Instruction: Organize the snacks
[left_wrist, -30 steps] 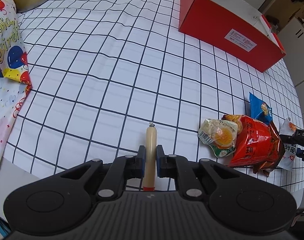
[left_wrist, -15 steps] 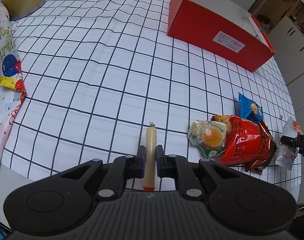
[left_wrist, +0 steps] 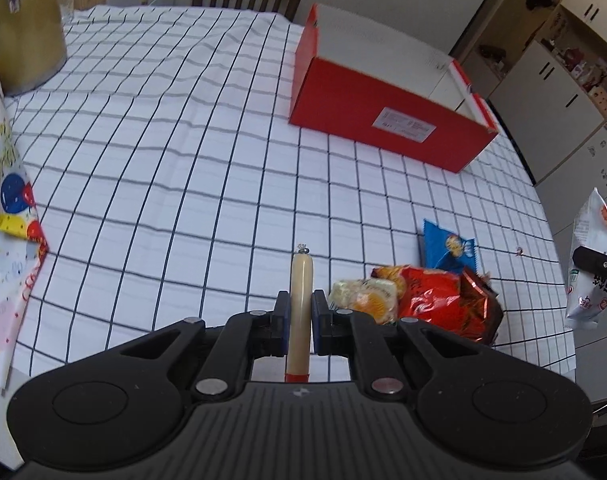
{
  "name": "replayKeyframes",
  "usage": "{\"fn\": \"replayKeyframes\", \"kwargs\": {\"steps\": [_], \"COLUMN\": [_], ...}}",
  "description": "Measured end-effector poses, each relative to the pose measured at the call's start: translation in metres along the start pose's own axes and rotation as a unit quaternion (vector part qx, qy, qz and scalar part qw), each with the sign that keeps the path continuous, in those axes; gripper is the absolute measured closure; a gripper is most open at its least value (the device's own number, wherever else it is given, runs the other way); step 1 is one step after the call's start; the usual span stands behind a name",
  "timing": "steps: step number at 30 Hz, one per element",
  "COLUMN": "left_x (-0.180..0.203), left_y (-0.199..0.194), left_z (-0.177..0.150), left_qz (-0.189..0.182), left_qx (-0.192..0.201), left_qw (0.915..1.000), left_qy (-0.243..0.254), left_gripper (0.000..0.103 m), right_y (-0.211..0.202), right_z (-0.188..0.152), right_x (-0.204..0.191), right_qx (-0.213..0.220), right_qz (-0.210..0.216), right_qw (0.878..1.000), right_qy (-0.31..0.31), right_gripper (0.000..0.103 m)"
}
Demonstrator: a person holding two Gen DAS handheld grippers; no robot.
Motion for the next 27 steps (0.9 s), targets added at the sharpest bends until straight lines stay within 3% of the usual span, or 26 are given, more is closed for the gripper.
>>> {"fn": "replayKeyframes", "kwargs": {"steps": [12, 27], "left_x": [0.044, 0.125], "left_y": [-0.031, -0.028], "left_z": [0.039, 0.121], "left_qz": [-0.034, -0.041], "left_qx": [0.049, 0.105], "left_qw": [0.9975, 0.9911], "left_qy": [0.038, 0.071], "left_gripper": [0.093, 0.093], "right_y": [-0.032, -0.007], "right_z": [0.039, 0.115], "right_x": [-0.043, -0.051], "right_qx": [0.048, 0.068], "right_qz": [0.029, 0.046], "right_qw": [0.997, 0.991], "right_qy": [-0.054, -0.108], "right_gripper": [0.082, 0.082]}}
Point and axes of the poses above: each gripper's, at about its wrist camera, not at the fingertips, and y roughly the way its jaws point, x to its right, z to its top, the point moved 8 cm from there along y, roughly the way its jaws point, and after that the axes turned 14 degrees about -y, right-handed, at the moved point
